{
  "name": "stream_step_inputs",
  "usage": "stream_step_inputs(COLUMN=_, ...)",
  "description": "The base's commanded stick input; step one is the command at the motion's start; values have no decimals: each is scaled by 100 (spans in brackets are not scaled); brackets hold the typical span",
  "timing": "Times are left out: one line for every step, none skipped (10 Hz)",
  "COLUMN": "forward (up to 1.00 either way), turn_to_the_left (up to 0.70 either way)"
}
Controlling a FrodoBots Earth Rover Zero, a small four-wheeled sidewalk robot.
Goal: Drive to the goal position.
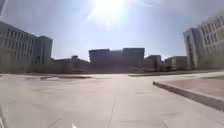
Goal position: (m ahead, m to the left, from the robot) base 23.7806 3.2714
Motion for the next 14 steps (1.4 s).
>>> stream_step_inputs(forward=100, turn_to_the_left=5)
stream_step_inputs(forward=100, turn_to_the_left=5)
stream_step_inputs(forward=100, turn_to_the_left=5)
stream_step_inputs(forward=100, turn_to_the_left=5)
stream_step_inputs(forward=100, turn_to_the_left=5)
stream_step_inputs(forward=100, turn_to_the_left=5)
stream_step_inputs(forward=100, turn_to_the_left=5)
stream_step_inputs(forward=100, turn_to_the_left=5)
stream_step_inputs(forward=100, turn_to_the_left=5)
stream_step_inputs(forward=100, turn_to_the_left=5)
stream_step_inputs(forward=100, turn_to_the_left=5)
stream_step_inputs(forward=100, turn_to_the_left=5)
stream_step_inputs(forward=100, turn_to_the_left=5)
stream_step_inputs(forward=100, turn_to_the_left=5)
